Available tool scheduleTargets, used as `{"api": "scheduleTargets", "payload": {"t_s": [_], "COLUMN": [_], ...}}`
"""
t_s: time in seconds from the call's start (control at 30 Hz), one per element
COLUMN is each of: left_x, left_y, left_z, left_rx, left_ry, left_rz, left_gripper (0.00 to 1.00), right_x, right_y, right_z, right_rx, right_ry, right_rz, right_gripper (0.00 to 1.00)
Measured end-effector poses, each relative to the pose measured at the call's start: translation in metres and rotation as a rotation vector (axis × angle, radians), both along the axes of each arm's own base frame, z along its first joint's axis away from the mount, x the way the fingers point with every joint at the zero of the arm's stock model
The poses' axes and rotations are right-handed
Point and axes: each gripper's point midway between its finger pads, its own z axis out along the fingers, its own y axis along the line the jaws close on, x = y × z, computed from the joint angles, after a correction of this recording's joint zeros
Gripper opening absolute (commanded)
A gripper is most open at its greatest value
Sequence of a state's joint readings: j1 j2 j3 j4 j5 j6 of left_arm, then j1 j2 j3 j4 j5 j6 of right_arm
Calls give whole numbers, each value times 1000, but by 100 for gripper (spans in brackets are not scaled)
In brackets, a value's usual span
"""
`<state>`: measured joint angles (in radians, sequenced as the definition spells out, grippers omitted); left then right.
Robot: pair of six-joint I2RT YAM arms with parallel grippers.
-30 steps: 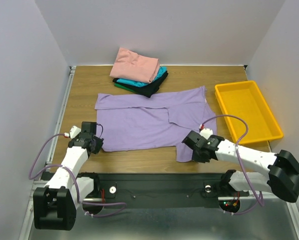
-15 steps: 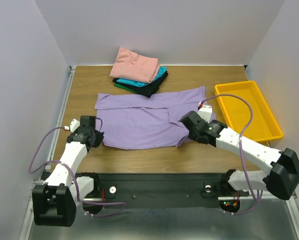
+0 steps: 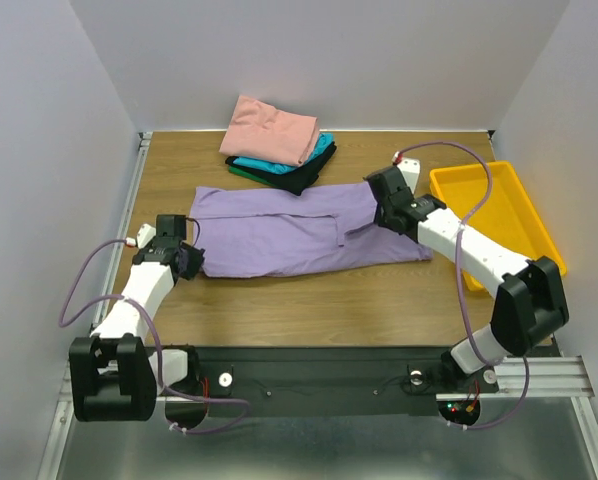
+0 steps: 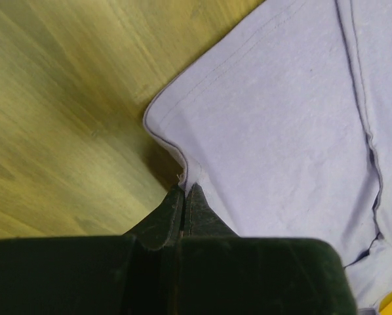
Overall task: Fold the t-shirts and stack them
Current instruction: Fold the tshirt
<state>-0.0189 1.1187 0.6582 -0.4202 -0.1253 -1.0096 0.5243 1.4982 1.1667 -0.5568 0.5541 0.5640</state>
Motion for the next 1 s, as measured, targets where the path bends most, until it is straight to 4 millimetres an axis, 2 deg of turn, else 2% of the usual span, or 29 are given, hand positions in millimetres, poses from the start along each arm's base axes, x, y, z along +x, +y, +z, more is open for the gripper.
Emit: {"api": "scheduleTargets", "payload": {"t_s": [0.13,0.27,0.57,0.6,0.63,0.67,0.77,0.8,0.87,0.9,1.0], "left_x": [13,30,61,62,65,67,71,72,74,76,86], "left_y": [0,6,17,17,17,17,16,16,17,17,19], "left_z": [2,5,0,-1,-2,-4,-11,-13,-12,-11,3], "left_rx": [-1,-1,-1,-1,0,-1,3,6,6,7,17], "left_ry": [-3,-11,-3,-1,3,8,22,25,24,20,-7], "left_rz": [-7,1,20,17,12,8,-9,-14,-14,-16,-23], "left_gripper": [0,0,0,3,11,43,86,98,98,98,98], "right_x": [24,39,65,68,72,77,91,98,109,118,128], "right_y": [1,-6,-20,-20,-20,-19,-17,-16,-15,-14,-12], "right_z": [6,5,-24,-27,-28,-30,-37,-41,-48,-51,-58], "right_rx": [-20,-23,-46,-50,-52,-54,-59,-62,-68,-64,-62], "right_ry": [-21,-18,34,39,40,39,40,42,48,45,48], "right_rz": [23,22,2,2,1,3,5,5,9,5,9], "right_gripper": [0,0,1,0,0,1,8,24,45,63,76]}}
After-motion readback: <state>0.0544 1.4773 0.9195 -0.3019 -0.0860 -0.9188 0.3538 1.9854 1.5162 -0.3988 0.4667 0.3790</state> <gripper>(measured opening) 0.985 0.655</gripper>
